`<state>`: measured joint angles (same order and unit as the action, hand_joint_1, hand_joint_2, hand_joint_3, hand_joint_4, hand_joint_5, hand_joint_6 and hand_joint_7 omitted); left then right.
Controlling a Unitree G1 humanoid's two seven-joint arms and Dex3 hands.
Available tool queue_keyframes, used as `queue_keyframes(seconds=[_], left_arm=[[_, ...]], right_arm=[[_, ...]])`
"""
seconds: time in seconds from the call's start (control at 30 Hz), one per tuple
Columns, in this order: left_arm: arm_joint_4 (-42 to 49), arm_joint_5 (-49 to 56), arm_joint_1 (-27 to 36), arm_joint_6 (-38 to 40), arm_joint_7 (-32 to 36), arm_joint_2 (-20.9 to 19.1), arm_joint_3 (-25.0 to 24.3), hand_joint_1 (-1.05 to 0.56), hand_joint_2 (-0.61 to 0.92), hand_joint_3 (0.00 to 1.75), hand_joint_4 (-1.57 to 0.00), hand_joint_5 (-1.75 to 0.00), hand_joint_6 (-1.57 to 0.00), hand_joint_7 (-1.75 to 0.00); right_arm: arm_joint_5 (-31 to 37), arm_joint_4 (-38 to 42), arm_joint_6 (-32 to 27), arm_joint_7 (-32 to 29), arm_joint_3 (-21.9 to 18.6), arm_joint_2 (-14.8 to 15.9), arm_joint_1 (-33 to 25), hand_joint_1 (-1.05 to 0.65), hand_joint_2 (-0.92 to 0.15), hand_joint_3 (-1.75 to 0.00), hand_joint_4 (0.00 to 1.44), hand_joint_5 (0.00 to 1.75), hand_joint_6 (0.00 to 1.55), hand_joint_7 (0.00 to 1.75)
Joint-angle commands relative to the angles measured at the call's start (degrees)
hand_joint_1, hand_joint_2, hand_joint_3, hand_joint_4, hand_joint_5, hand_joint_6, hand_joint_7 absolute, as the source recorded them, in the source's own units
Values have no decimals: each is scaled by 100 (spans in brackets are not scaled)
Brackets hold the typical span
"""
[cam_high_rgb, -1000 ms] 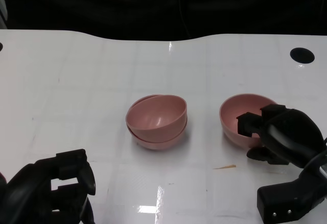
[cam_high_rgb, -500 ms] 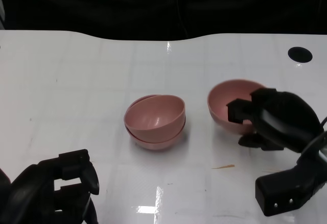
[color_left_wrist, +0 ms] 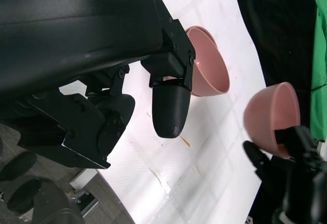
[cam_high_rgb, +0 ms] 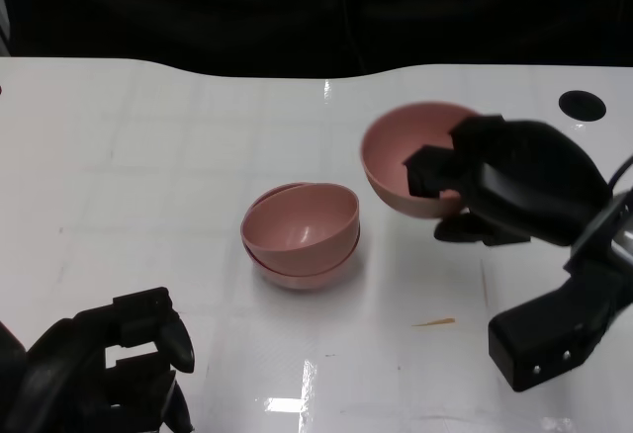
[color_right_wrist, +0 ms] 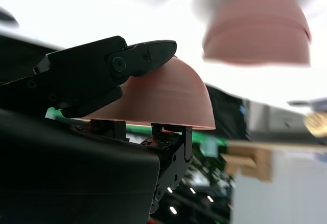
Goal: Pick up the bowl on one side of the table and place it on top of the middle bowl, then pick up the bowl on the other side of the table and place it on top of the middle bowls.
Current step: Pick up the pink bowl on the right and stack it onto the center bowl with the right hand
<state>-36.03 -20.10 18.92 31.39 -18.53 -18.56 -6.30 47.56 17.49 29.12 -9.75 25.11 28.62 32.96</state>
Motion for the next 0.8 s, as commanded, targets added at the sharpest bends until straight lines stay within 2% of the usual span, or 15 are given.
queue_keyframes(seconds=[0.03,0.47,0.53,0.57,0.63,0.7,0.8], left_arm=[[26,39,-20,22,66,3,18,31,86,106,-78,-175,-61,-175],[71,71,-22,-63,22,18,39,31,87,105,-78,-175,-62,-175],[119,130,-28,-157,3,17,79,32,86,106,-78,-175,-62,-175],[126,155,-32,-156,14,13,88,32,85,107,-78,-175,-62,-175],[146,163,-31,-172,16,10,89,31,83,108,-78,-175,-62,-175],[180,160,-32,-217,3,9,92,31,83,108,-78,-175,-62,-175],[190,176,-29,-215,26,10,99,30,83,109,-78,-175,-62,-175]], right_arm=[[-71,-101,-20,162,-97,-18,109,-24,-91,-22,85,175,61,175],[-22,-208,-55,302,-103,-93,166,-24,-91,-21,85,175,61,174],[68,-413,-121,452,26,-288,313,-28,-87,-15,85,175,79,129],[109,-471,-147,498,61,-354,352,-29,-83,-12,85,175,84,117],[155,-492,-156,526,82,-424,372,-29,-81,-10,85,175,86,110],[179,-487,-144,542,95,-471,390,-28,-81,-10,85,175,87,109],[195,-494,-122,580,119,-534,409,-26,-82,-11,86,175,80,132]])
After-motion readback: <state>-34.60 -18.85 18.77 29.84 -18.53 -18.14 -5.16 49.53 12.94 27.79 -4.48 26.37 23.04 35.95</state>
